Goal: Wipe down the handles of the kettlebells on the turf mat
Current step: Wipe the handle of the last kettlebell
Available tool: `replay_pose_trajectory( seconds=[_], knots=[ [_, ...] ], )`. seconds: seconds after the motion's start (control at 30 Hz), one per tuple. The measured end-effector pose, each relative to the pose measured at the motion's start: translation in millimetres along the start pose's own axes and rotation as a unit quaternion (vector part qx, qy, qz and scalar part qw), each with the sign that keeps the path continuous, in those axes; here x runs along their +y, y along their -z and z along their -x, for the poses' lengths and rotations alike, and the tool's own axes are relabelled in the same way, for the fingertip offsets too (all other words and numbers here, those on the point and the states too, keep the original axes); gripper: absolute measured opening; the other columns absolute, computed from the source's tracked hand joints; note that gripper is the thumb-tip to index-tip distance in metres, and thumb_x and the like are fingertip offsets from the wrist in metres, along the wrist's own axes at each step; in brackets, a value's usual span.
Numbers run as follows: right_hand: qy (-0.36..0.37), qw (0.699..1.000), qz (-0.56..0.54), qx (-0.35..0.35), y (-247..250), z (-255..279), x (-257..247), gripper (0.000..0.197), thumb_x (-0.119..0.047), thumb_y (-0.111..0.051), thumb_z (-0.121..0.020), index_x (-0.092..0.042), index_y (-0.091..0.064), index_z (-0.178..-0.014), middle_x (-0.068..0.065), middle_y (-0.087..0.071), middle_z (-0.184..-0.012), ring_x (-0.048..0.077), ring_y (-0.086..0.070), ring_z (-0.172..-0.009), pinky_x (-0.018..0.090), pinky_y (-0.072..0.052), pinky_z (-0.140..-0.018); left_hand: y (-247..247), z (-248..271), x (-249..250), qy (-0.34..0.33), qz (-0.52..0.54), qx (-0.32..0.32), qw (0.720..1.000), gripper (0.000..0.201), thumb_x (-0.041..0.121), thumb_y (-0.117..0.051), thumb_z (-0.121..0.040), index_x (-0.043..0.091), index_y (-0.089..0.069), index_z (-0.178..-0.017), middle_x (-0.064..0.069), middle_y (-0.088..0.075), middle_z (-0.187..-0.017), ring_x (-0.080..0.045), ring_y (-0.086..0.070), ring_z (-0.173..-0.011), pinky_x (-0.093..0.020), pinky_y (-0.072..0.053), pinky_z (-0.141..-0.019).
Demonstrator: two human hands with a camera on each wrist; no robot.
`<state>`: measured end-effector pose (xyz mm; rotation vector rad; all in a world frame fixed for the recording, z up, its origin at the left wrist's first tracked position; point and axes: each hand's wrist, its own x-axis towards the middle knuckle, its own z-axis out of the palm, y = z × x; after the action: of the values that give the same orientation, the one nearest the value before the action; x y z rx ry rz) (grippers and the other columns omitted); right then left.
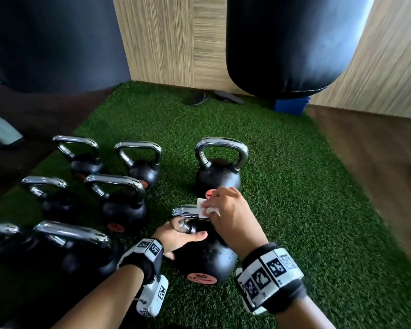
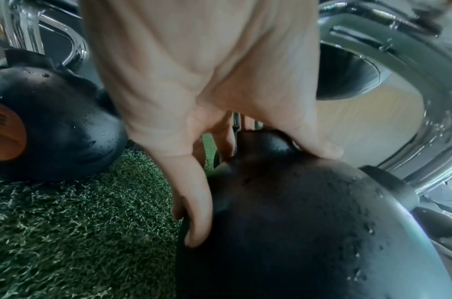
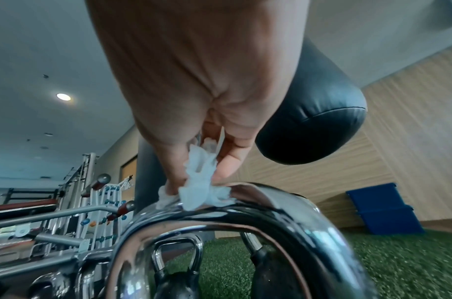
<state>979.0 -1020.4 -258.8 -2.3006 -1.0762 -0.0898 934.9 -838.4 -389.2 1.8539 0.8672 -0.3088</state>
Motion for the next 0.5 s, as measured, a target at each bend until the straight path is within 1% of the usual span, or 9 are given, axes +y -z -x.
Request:
replay_pose_trajectory(
  seconds=[0.07,0.13,0.2,0.27,0.3,0.37,0.4,0.43,0.5],
  knots=[
    [-0.001,1.000,0.000,0.002,-1.1,3.7,-3.5,0.021,0.006,-0.064,-0.079,-0.010,-0.077,-0.082,0.006,-0.066,-0.094,0.023,-0.058,-0.090,0.034,-0.049,-0.086,-0.8,-0.1,-1.2,-0.009,-0.009,0.008,1.000,0.089,0.085,-0.085,-0.017,0.036,-0.073,-0.089,0.011,-0.075,-0.096,-0.011,-0.071,-0.086,-0.038,-0.063,-0.053],
    [-0.022,0.999,-0.028,0.015,3.1,13.5,3.0,0.025,0.009,-0.064,-0.078,-0.011,-0.078,-0.083,0.005,-0.066,-0.092,0.020,-0.061,-0.087,0.032,-0.051,-0.082,-2.4,-0.6,-2.8,-0.014,-0.008,0.009,1.000,0.090,0.086,-0.084,-0.017,0.036,-0.072,-0.091,0.010,-0.075,-0.098,-0.014,-0.073,-0.087,-0.040,-0.063,-0.053],
    [-0.033,0.998,-0.040,0.038,10.6,24.4,13.8,0.025,0.007,-0.066,-0.081,-0.012,-0.080,-0.088,0.003,-0.066,-0.091,0.015,-0.063,-0.081,0.029,-0.053,-0.078,-3.6,-1.3,-4.8,-0.027,-0.003,0.012,1.000,0.091,0.087,-0.084,-0.017,0.041,-0.068,-0.095,0.015,-0.073,-0.100,-0.015,-0.072,-0.093,-0.042,-0.063,-0.051],
    [-0.041,0.997,-0.037,0.061,15.2,29.2,21.2,0.022,0.004,-0.067,-0.085,-0.013,-0.080,-0.091,0.002,-0.067,-0.090,0.014,-0.063,-0.079,0.027,-0.054,-0.076,-5.3,-1.6,-7.1,-0.045,-0.002,0.012,0.999,0.097,0.088,-0.082,-0.019,0.049,-0.062,-0.105,0.022,-0.068,-0.104,-0.016,-0.067,-0.101,-0.044,-0.062,-0.050],
    [-0.043,0.997,-0.031,0.064,15.2,28.4,21.5,0.022,0.004,-0.066,-0.086,-0.013,-0.079,-0.091,0.003,-0.067,-0.090,0.016,-0.063,-0.080,0.028,-0.053,-0.077,-5.7,-1.4,-8.1,-0.051,-0.003,0.012,0.999,0.099,0.088,-0.082,-0.019,0.052,-0.059,-0.108,0.024,-0.066,-0.105,-0.017,-0.066,-0.104,-0.045,-0.062,-0.050],
    [-0.039,0.999,-0.004,0.038,11.6,26.0,17.1,0.025,0.005,-0.061,-0.087,-0.012,-0.079,-0.094,0.004,-0.064,-0.093,0.022,-0.062,-0.087,0.031,-0.051,-0.082,-6.0,0.0,-8.4,-0.056,-0.002,0.016,0.998,0.096,0.089,-0.081,-0.019,0.057,-0.055,-0.105,0.028,-0.063,-0.104,-0.017,-0.063,-0.107,-0.045,-0.062,-0.050],
    [-0.037,0.999,0.003,0.024,9.5,26.3,16.0,0.027,0.005,-0.060,-0.088,-0.013,-0.078,-0.097,0.004,-0.063,-0.096,0.022,-0.061,-0.089,0.031,-0.051,-0.084,-5.8,1.0,-7.9,-0.057,-0.001,0.017,0.998,0.095,0.088,-0.081,-0.019,0.057,-0.053,-0.104,0.029,-0.062,-0.103,-0.018,-0.062,-0.108,-0.045,-0.063,-0.050],
    [-0.036,0.999,0.001,0.019,9.0,27.7,17.4,0.028,0.006,-0.060,-0.088,-0.013,-0.078,-0.098,0.004,-0.064,-0.097,0.020,-0.062,-0.089,0.029,-0.052,-0.083,-5.5,1.9,-7.1,-0.059,-0.003,0.018,0.998,0.095,0.087,-0.082,-0.022,0.057,-0.052,-0.107,0.028,-0.061,-0.103,-0.018,-0.061,-0.108,-0.045,-0.063,-0.050],
    [-0.050,0.998,-0.008,0.039,12.8,33.7,28.7,0.024,0.005,-0.065,-0.088,-0.013,-0.078,-0.095,0.001,-0.067,-0.096,0.012,-0.064,-0.079,0.016,-0.053,-0.074,-4.1,4.6,-5.2,-0.063,-0.015,0.019,0.998,0.088,0.083,-0.085,-0.031,0.055,-0.053,-0.109,0.025,-0.061,-0.104,-0.019,-0.061,-0.108,-0.043,-0.062,-0.048]
  ],
)
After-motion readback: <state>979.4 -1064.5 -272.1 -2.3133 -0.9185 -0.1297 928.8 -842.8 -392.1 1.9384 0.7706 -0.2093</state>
